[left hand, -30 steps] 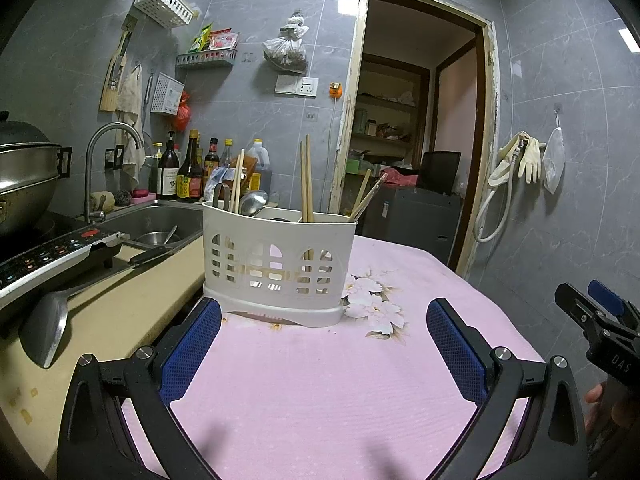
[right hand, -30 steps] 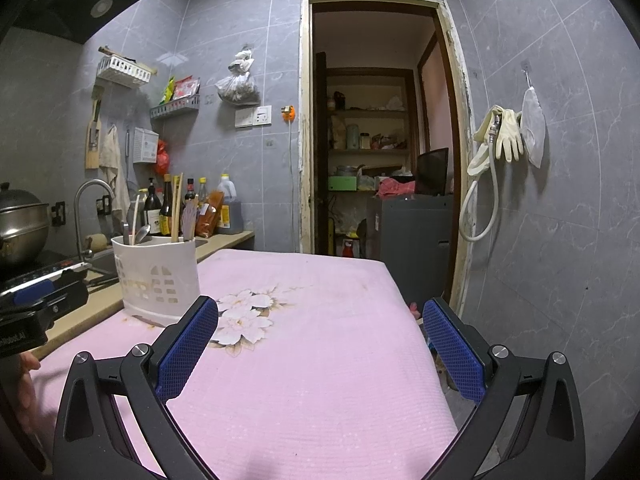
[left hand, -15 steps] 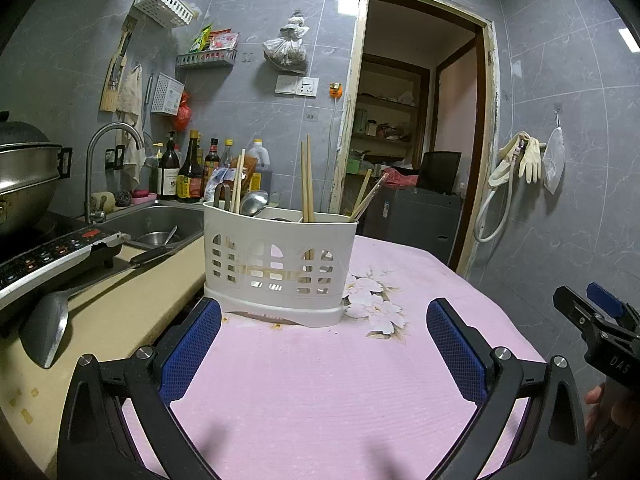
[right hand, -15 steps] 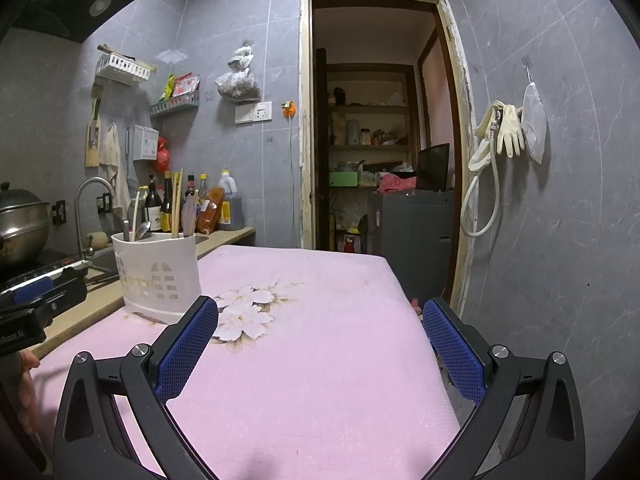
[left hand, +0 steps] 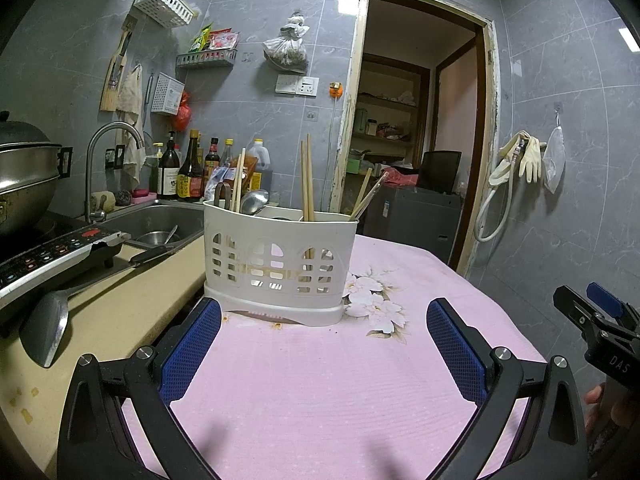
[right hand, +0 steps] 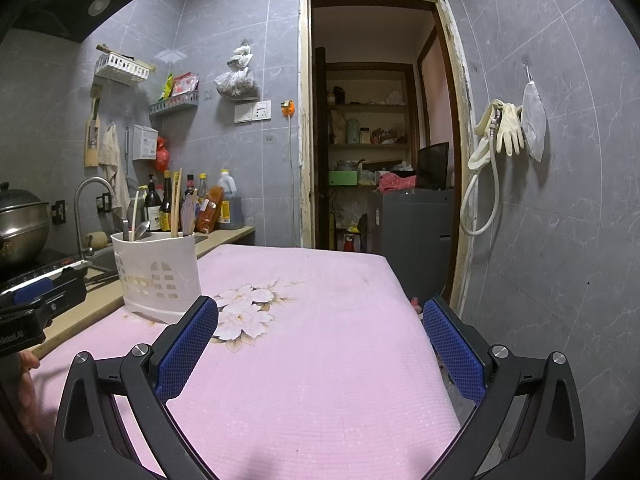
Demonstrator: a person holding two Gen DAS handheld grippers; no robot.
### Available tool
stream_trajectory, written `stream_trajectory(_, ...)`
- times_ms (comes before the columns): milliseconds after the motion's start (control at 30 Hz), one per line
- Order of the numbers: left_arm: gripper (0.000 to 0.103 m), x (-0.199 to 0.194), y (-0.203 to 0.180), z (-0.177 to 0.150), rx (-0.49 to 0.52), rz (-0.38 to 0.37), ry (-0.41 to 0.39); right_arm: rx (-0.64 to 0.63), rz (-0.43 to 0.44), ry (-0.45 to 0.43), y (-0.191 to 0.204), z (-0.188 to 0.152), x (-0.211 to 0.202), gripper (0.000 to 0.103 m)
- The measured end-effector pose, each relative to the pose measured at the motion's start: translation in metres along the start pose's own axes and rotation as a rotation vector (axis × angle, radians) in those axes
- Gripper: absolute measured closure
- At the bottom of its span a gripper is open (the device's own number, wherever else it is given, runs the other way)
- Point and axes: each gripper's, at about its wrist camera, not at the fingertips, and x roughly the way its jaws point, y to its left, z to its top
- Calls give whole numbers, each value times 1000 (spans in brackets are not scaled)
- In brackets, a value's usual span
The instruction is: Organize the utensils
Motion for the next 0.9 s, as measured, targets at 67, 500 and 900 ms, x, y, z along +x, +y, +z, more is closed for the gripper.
stream_trajectory(67, 2, 0, 0, 0, 0, 0, 0, 1, 0, -1, 0, 0, 0, 0)
stream_trajectory(500, 2, 0, 0, 0, 2, -2, 0, 2, -1, 0, 0, 0, -1, 0)
stream_trajectory(900, 2, 1, 2, -2, 4, 11, -9, 4, -1, 2, 0, 0, 0, 0)
